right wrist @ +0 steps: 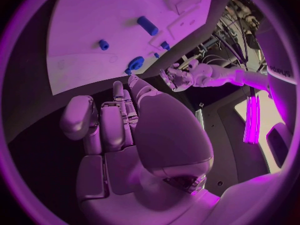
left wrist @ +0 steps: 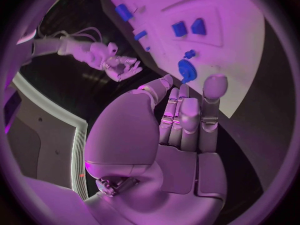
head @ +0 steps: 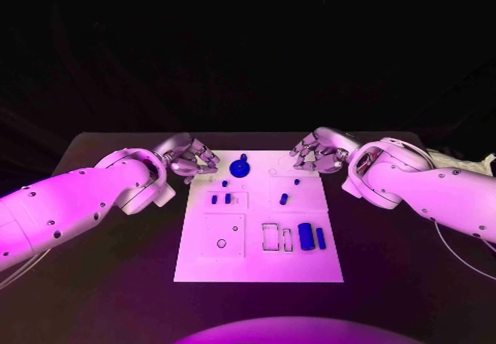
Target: Assemble the parts on the task board
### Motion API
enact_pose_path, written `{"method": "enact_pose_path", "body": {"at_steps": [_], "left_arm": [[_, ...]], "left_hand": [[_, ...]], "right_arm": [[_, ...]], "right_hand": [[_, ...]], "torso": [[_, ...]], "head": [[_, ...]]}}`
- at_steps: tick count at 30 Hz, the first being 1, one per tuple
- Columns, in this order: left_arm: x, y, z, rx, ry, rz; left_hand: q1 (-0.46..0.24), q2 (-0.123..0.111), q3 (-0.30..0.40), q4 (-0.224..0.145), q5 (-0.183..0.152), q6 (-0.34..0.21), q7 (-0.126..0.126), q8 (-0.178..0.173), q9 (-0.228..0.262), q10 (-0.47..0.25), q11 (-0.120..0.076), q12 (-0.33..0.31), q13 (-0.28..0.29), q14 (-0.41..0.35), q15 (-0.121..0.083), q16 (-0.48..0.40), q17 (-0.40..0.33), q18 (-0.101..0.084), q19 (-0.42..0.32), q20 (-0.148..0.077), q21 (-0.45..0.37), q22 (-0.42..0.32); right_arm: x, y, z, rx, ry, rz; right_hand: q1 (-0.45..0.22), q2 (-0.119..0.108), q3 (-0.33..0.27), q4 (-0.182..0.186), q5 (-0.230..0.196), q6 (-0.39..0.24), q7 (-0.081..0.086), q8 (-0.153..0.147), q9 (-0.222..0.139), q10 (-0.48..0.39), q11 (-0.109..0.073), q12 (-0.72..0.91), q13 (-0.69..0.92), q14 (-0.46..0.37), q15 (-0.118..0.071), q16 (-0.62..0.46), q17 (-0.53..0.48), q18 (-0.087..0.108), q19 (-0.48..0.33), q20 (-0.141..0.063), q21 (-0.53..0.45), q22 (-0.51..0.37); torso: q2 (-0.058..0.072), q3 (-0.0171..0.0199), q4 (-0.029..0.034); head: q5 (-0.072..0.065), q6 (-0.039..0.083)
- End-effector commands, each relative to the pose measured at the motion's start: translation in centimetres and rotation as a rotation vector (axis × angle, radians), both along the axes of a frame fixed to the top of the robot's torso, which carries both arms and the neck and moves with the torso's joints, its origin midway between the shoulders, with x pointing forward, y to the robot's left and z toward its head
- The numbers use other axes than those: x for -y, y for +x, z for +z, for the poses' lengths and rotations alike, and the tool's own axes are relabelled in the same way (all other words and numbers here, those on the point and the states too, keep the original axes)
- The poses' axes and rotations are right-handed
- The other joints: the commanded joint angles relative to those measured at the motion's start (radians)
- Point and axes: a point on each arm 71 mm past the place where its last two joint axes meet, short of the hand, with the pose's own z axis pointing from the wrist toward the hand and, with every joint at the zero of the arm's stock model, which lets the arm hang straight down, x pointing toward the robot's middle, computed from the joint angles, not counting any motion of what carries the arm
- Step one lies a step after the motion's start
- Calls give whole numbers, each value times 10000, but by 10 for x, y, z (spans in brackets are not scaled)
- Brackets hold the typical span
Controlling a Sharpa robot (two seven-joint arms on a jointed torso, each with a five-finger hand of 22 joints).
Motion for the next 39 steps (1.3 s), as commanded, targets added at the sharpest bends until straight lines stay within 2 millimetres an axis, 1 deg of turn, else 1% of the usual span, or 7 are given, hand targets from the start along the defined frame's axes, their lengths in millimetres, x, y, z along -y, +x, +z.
{"method": "enact_pose_path", "body": {"at_steps": [1,3,5,9,13,25,39], "left_arm": [[-12,0,10,-1179,-5464,1885],[-16,-3,10,-1697,-6828,2347],[-18,-7,9,-2044,-7781,2594],[-18,-14,9,-2420,-8737,2687],[-17,-19,9,-2601,-9106,2662],[-15,-22,9,-2740,-9246,2481],[-11,-24,9,-2848,-9026,2142]], "left_hand": [[7,105,48,57,72,64,-13,76,-31,6,1,91,-6,-769,18,-847,-1328,315,-718,5,-1323,-1065],[4,198,89,68,120,100,-7,120,-37,-11,36,168,-5,-1647,36,-1784,-2738,392,-1253,38,-2018,-1557],[-11,222,61,44,135,80,4,146,-50,-65,46,252,-4,-2132,68,-2138,-3188,397,-1575,60,-2231,-1640],[-54,251,11,51,132,48,14,156,-58,-111,52,309,-3,-2243,89,-2178,-3269,402,-1674,76,-2314,-1678],[-100,249,-41,65,128,20,23,157,-62,-149,62,335,-4,-2272,98,-2182,-3308,402,-1699,89,-2347,-1697],[-177,254,-147,81,132,-122,125,132,-77,-298,132,376,-17,-2309,146,-2169,-3397,398,-1719,127,-2414,-1742],[-178,286,-182,69,133,-128,141,166,-67,-335,146,425,-13,-2329,161,-2161,-3443,401,-1721,145,-2445,-1767]], "right_arm": [[-2,-2,-5,985,-3155,410],[-4,-3,-7,1057,-3746,517],[-5,-4,-10,1067,-4203,594],[-7,-5,-15,1017,-4854,706],[-9,-6,-18,1027,-5148,758],[-22,-8,-27,915,-5055,1159],[-29,-9,-35,576,-5103,1465]], "right_hand": [[-45,-162,227,37,-192,80,-77,-41,-17,160,-11,-310,-529,379,25,-53,-45,93,45,38,-38,-15],[-99,-254,411,82,-261,145,-106,-80,-21,265,-25,-536,-959,393,23,-89,-91,95,62,39,-58,-37],[-140,-316,484,104,-332,165,-157,-104,-24,265,-49,-670,-1180,391,4,-143,-156,104,47,32,-104,-106],[-176,-385,653,118,-409,246,-297,-127,-21,290,-149,-892,-1593,395,-230,-232,-259,126,34,-139,-182,-205],[-245,-452,717,144,-474,270,-358,-145,-25,287,-205,-1025,-1847,392,-321,-326,-364,136,19,-245,-259,-305],[-254,-405,847,141,-466,378,-342,-119,-11,376,-190,-1111,-2100,411,-299,-364,-415,155,-1,-256,-389,-490],[-103,-123,1324,-48,-617,917,-462,4,71,1026,-325,-1170,-2488,472,-272,-419,-561,112,144,-266,-324,-343]], "torso": [[11,-4,-5],[12,-10,-10],[16,-21,-6],[3,-24,29],[12,-7,5],[24,2,12],[24,-2,3]], "head": [[-150,62],[-250,91],[-329,94],[-437,79],[-379,75],[-279,105],[-214,59]]}}
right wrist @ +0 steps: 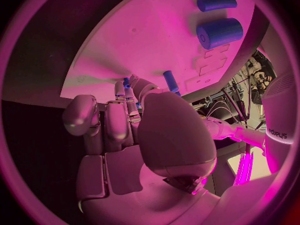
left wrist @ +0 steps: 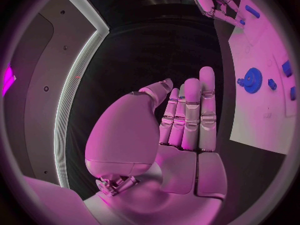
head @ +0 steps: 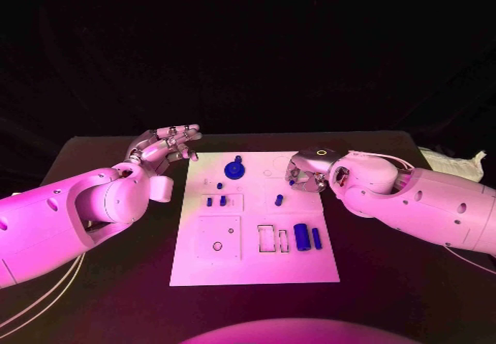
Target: Assemble the parts on the task board
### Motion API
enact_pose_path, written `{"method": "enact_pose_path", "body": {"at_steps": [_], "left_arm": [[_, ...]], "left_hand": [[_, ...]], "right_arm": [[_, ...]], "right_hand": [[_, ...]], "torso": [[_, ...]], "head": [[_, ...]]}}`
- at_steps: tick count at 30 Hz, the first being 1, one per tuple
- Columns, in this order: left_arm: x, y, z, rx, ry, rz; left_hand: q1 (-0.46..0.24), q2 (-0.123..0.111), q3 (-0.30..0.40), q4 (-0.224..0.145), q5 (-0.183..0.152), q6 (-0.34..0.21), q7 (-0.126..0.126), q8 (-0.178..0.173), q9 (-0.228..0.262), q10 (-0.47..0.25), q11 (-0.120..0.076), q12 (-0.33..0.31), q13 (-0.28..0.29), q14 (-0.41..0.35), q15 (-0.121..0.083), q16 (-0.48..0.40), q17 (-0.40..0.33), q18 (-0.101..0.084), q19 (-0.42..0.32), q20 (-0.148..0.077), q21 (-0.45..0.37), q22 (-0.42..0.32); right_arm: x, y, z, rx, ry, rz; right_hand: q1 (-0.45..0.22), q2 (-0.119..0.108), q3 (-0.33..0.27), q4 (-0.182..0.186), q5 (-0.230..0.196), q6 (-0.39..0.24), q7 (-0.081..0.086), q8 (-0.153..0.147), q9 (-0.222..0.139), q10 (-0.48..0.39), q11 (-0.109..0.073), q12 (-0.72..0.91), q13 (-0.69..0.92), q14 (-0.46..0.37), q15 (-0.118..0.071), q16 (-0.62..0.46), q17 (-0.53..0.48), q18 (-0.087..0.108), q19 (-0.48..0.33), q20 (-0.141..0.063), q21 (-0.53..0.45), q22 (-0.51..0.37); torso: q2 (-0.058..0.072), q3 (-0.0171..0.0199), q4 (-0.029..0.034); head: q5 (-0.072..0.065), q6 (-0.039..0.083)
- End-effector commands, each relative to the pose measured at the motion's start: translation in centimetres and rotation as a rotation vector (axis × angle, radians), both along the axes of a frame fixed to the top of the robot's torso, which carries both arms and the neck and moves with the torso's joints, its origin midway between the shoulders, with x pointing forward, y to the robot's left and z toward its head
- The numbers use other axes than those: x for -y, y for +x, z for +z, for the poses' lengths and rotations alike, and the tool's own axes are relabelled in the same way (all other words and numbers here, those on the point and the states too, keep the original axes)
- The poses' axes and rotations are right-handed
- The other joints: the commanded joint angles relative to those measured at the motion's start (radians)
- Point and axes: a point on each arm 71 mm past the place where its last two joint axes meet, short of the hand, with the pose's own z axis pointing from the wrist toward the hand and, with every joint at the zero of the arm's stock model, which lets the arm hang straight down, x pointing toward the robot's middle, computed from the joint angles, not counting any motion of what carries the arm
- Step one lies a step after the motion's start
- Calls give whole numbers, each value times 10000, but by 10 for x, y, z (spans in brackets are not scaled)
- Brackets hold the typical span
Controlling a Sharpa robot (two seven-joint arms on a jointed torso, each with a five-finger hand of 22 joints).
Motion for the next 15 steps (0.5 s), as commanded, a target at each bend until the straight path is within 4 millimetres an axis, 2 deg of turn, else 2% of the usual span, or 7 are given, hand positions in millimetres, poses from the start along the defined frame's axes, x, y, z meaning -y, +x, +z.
{"method": "enact_pose_path", "body": {"at_steps": [1,9,15], "left_arm": [[4,-1,2,140,-93,-319],[4,-1,2,139,-77,-351],[4,-1,1,140,-39,-435]], "left_hand": [[-51,33,-73,-11,35,-15,31,66,-2,-68,29,58,-8,-62,6,-22,-16,181,-64,40,-59,-12],[-39,39,-78,-24,37,-10,25,78,2,-64,26,77,-4,-70,5,-24,-30,183,-66,42,-68,-19],[94,117,-20,-125,165,-11,20,125,7,-89,17,148,1,-104,-15,-30,-100,196,-63,31,-95,-41]], "right_arm": [[-2,-1,-4,-269,-360,175],[-3,-1,-7,-290,-750,126],[-5,0,-8,-69,-962,31]], "right_hand": [[69,155,160,-57,-131,191,-5,98,37,222,-39,-37,-49,465,48,-7,6,102,122,30,45,86],[270,327,524,-417,-193,458,27,142,106,598,-49,-95,-172,494,76,95,49,85,195,54,127,216],[329,398,838,-758,-380,524,62,94,138,755,-36,-201,-283,500,84,166,66,72,237,48,188,305]], "torso": [[0,-1,-15],[2,1,-15],[1,0,-18]], "head": [[37,-10],[30,-56],[20,-78]]}}
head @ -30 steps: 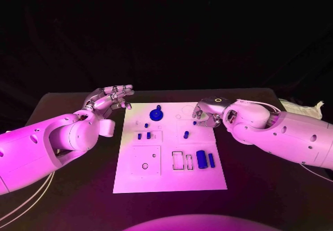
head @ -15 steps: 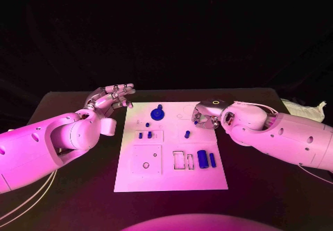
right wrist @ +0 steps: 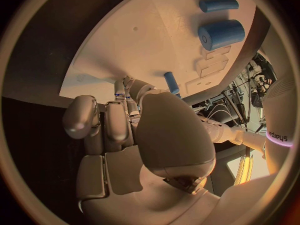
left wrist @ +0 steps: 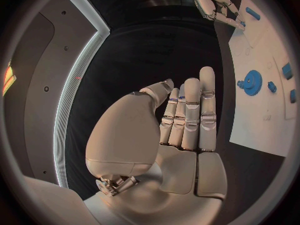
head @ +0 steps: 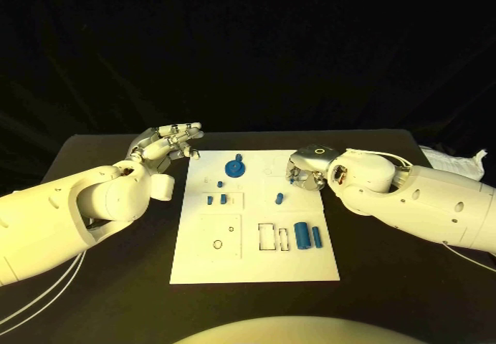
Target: Assemble the parts on the task board
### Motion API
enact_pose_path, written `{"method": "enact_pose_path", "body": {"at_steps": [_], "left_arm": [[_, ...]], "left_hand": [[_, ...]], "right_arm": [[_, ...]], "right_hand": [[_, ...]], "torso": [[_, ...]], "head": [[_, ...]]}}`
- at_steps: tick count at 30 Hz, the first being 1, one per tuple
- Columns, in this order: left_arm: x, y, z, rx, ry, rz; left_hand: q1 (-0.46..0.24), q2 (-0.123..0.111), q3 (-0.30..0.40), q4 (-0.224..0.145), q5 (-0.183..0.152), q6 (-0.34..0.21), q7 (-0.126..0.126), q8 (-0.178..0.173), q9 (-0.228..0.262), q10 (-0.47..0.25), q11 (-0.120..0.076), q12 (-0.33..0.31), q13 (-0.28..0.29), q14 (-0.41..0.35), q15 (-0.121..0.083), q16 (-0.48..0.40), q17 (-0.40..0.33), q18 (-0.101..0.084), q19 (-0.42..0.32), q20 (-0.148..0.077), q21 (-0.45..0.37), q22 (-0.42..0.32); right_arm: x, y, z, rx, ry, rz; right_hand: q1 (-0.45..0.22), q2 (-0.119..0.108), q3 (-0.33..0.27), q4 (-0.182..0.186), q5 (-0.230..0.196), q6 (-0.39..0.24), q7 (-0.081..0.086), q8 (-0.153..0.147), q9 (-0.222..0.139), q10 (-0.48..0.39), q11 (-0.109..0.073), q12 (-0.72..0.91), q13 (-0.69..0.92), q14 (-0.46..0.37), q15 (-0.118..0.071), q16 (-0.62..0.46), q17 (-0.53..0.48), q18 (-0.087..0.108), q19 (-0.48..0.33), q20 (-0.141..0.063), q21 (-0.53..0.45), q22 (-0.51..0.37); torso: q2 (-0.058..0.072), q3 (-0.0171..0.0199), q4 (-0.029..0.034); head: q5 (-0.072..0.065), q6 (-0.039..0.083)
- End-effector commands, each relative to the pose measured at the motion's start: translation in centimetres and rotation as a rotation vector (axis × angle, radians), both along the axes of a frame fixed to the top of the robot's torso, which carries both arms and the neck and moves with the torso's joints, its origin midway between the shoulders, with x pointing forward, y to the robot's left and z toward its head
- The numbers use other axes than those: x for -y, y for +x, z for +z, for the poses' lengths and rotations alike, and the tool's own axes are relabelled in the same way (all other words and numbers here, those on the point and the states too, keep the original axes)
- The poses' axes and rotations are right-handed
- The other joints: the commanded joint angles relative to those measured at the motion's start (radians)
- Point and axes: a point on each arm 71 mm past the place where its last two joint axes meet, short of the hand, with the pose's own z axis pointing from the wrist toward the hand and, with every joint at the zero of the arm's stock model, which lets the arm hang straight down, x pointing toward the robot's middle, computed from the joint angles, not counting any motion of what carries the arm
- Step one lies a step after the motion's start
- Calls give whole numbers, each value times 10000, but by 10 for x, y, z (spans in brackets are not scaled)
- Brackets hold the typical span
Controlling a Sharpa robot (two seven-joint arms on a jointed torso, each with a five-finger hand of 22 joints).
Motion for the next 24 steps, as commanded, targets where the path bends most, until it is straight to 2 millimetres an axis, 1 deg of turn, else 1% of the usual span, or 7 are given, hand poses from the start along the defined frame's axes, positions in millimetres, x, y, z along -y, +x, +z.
{"method": "enact_pose_path", "body": {"at_steps": [1,9,13,21,24], "left_arm": [[3,-1,1,106,-45,-304],[3,-1,1,81,21,-353],[3,-1,1,74,48,-360],[2,-1,1,63,92,-354],[1,-1,0,62,107,-350]], "left_hand": [[26,49,5,-40,17,-11,21,34,6,-57,-15,34,2,-69,20,-29,-9,196,-28,-4,-41,-16],[46,34,7,-84,66,-67,48,34,-3,-123,3,52,-8,-86,27,-28,-53,195,-27,-7,-51,-23],[53,38,12,-93,72,-83,54,32,-5,-142,9,55,-11,-89,30,-27,-64,194,-27,-6,-53,-25],[65,45,22,-111,80,-108,63,31,-8,-170,16,61,-15,-96,34,-25,-81,193,-28,-5,-57,-27],[65,45,22,-111,80,-108,63,31,-8,-170,16,61,-15,-96,34,-25,-81,193,-28,-5,-57,-27]], "right_arm": [[0,-1,-7,-107,-638,-66],[-4,-1,-6,122,-472,-39],[-6,-3,-3,350,-154,-21],[-5,-7,7,766,565,-185],[-4,-8,11,823,704,-262]], "right_hand": [[43,115,85,-62,-81,69,-6,-14,7,84,3,-67,-22,500,85,66,-9,73,59,-23,34,6],[-25,86,129,-117,-145,48,5,-52,6,67,15,-109,-65,495,99,65,-28,72,57,-18,37,13],[-46,91,143,-125,-152,57,9,-54,9,73,18,-112,-73,494,99,71,-26,71,59,-18,41,20],[-143,96,170,-138,-172,108,24,-49,26,133,29,-103,-95,496,102,106,-2,67,71,-17,63,56],[-185,96,177,-141,-182,126,26,-49,33,151,32,-104,-105,494,101,109,-5,68,69,-17,60,50]], "torso": [[1,-2,0],[-20,-17,-4],[-28,-9,0],[-27,-17,9],[-20,-13,-12]], "head": [[-11,-5],[-42,-18],[-49,-21],[-98,22],[-104,40]]}}
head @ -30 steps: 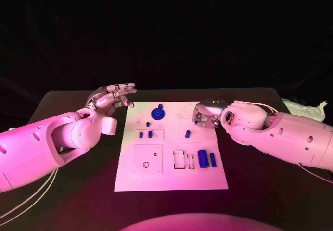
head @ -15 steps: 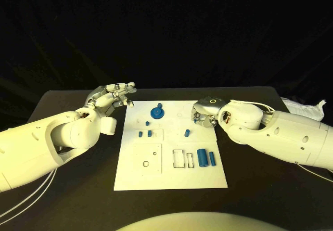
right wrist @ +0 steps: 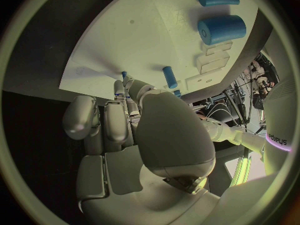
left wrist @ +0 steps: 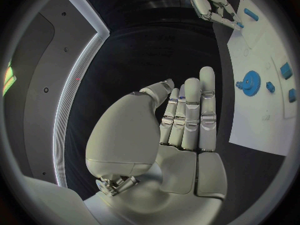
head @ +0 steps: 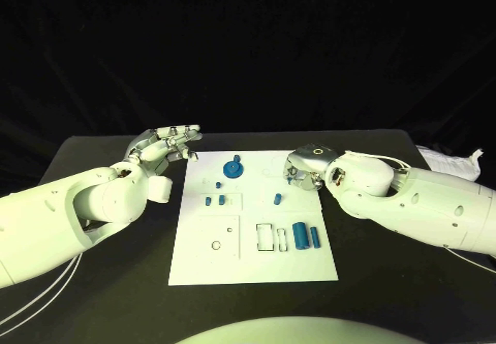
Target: Assemble the parts on the task board
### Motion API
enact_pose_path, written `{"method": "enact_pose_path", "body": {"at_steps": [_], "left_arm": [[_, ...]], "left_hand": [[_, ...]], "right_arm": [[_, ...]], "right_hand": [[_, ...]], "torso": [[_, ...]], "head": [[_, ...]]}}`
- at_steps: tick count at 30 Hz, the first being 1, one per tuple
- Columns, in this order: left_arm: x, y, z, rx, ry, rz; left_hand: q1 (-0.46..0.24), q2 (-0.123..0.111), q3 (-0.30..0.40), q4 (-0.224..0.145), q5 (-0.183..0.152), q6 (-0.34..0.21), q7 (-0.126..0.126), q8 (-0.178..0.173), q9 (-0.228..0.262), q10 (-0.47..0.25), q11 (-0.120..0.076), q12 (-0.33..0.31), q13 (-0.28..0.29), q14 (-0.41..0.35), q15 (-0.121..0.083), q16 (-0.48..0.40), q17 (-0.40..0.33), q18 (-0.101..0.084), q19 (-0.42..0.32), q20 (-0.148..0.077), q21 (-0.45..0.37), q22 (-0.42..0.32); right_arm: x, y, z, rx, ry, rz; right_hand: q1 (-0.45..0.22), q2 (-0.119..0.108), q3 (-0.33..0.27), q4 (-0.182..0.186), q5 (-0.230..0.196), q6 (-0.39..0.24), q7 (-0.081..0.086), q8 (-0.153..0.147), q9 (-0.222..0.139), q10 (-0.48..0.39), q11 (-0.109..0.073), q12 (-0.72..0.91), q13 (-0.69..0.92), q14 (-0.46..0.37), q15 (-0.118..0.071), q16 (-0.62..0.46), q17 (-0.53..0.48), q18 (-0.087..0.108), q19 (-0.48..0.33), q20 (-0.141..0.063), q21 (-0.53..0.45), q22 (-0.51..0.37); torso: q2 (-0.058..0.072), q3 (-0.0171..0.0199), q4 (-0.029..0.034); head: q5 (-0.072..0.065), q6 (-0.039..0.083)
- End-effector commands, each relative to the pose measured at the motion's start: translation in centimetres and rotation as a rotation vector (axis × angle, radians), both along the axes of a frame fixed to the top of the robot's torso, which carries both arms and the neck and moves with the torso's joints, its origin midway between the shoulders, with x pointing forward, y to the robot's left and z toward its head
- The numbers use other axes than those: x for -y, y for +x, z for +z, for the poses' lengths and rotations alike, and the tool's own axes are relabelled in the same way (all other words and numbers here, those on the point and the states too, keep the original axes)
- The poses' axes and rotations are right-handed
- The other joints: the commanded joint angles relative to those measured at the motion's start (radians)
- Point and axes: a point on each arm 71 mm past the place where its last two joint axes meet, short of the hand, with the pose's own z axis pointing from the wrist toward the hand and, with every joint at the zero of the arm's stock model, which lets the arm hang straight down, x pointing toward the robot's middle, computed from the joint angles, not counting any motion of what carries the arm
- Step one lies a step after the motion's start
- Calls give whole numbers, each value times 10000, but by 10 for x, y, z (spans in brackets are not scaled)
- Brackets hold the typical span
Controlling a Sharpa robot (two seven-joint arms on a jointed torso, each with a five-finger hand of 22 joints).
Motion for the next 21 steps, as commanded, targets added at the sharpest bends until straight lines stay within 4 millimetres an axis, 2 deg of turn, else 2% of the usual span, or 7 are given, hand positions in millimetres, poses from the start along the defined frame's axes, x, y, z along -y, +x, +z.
{"method": "enact_pose_path", "body": {"at_steps": [1,6,13,19,21], "left_arm": [[2,0,1,67,-20,-209],[0,-1,1,66,14,-201],[-2,0,1,65,52,-153],[-4,0,1,64,79,-102],[-3,0,0,61,72,-124]], "left_hand": [[65,45,26,-58,32,-70,28,32,-9,-59,-22,61,-13,-61,1,-25,-9,194,-28,-5,-57,-17],[148,88,99,-133,63,-110,45,40,-10,-113,-9,85,-22,-91,2,-27,-55,196,-39,-9,-59,-15],[145,81,105,-143,63,-123,53,41,-11,-129,-2,91,-24,-99,5,-27,-67,194,-44,-8,-60,-15],[141,76,104,-145,62,-129,57,42,-12,-135,2,94,-25,-103,8,-27,-72,193,-47,-7,-61,-14],[136,70,103,-149,61,-136,60,42,-12,-143,5,96,-27,-108,11,-28,-78,192,-50,-6,-62,-14]], "right_arm": [[0,-1,8,302,493,-163],[1,-4,13,299,628,-210],[-5,-10,20,275,925,-68],[-29,-25,29,387,1711,676],[-40,-32,32,397,1978,1013]], "right_hand": [[-107,2,59,-20,-32,78,7,-35,25,99,14,-26,-6,532,63,69,7,68,71,-17,55,-3],[-141,5,72,-34,-36,109,2,-29,35,134,8,-20,-15,532,57,88,23,64,80,-17,73,26],[-148,4,76,-39,-35,115,4,-28,38,142,8,-20,-17,532,55,92,25,62,84,-18,79,38],[-149,8,138,-106,39,120,36,-46,45,174,32,-27,-42,526,57,114,37,58,95,-20,100,67],[-155,12,171,-136,81,119,49,-56,48,183,42,-32,-56,524,61,127,46,58,97,-19,103,71]], "torso": [[8,3,-14],[14,10,-26],[18,16,-3],[23,24,9],[13,14,16]], "head": [[-14,24],[-36,34],[-21,43],[123,19],[211,1]]}}
